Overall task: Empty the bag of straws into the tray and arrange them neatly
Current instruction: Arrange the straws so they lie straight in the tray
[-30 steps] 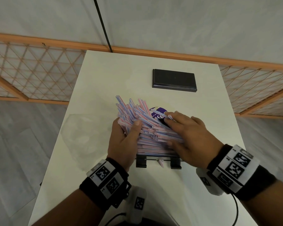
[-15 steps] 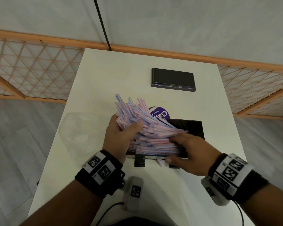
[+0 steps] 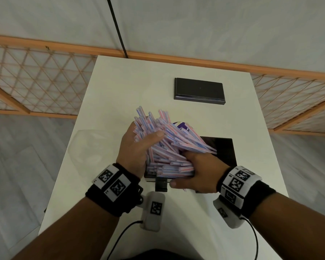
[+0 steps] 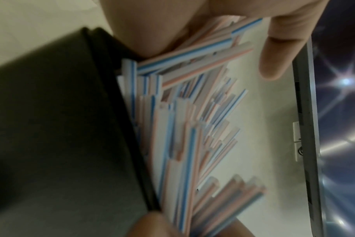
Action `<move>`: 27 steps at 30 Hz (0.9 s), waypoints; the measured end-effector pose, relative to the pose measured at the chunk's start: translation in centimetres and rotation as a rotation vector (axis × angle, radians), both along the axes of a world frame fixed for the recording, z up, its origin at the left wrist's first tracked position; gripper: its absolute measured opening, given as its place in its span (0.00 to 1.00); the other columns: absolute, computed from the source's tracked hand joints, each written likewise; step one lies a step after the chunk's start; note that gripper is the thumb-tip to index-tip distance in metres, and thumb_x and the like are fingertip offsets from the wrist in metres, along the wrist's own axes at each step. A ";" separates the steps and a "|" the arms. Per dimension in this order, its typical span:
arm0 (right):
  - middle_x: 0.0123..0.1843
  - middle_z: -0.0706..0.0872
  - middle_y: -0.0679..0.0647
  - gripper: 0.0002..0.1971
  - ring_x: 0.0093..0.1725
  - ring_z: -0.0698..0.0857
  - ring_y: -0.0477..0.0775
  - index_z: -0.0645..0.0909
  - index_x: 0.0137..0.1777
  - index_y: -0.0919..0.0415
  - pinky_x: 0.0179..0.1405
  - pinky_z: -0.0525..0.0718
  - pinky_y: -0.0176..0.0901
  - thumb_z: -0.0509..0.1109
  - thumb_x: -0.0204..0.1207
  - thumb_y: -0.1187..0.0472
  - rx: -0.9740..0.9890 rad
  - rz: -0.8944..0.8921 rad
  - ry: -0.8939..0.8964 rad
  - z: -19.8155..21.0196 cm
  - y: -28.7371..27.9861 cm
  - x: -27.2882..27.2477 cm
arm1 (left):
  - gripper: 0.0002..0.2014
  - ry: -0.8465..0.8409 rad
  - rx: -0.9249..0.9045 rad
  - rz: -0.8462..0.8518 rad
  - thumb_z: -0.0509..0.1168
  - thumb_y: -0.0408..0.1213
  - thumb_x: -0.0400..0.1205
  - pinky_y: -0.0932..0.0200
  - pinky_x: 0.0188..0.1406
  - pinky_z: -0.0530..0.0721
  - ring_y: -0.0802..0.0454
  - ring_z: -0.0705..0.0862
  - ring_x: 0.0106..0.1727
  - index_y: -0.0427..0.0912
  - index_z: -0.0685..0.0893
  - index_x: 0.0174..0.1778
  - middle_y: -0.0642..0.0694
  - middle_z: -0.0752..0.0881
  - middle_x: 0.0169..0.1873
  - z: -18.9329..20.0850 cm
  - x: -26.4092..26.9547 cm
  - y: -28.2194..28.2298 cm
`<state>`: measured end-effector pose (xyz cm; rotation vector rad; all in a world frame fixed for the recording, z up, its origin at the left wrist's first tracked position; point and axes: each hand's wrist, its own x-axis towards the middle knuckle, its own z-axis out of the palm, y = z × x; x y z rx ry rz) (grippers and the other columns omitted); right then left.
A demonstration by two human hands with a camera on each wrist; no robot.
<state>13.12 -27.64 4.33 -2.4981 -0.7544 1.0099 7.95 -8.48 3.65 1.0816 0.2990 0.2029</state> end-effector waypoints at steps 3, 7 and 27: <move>0.51 0.82 0.32 0.44 0.46 0.82 0.36 0.70 0.74 0.39 0.45 0.78 0.23 0.81 0.58 0.31 0.065 0.011 0.005 -0.4 1.0 0.3 | 0.15 -0.034 0.024 0.026 0.75 0.30 0.73 0.55 0.47 0.91 0.46 0.94 0.51 0.44 0.88 0.55 0.47 0.94 0.46 0.5 0.0 0.2; 0.72 0.78 0.34 0.52 0.72 0.76 0.42 0.68 0.78 0.35 0.75 0.74 0.44 0.84 0.51 0.31 0.136 0.035 0.024 -1.3 1.9 1.0 | 0.20 -0.029 0.068 0.001 0.77 0.39 0.68 0.50 0.53 0.90 0.44 0.93 0.57 0.49 0.88 0.57 0.48 0.94 0.52 0.5 0.0 0.4; 0.64 0.87 0.51 0.34 0.62 0.86 0.53 0.78 0.73 0.57 0.66 0.81 0.41 0.77 0.68 0.43 0.354 0.027 -0.405 1.5 -0.9 -1.9 | 0.55 0.088 -0.130 0.256 0.84 0.52 0.61 0.28 0.61 0.86 0.26 0.85 0.65 0.30 0.69 0.79 0.31 0.85 0.63 0.9 -1.3 0.5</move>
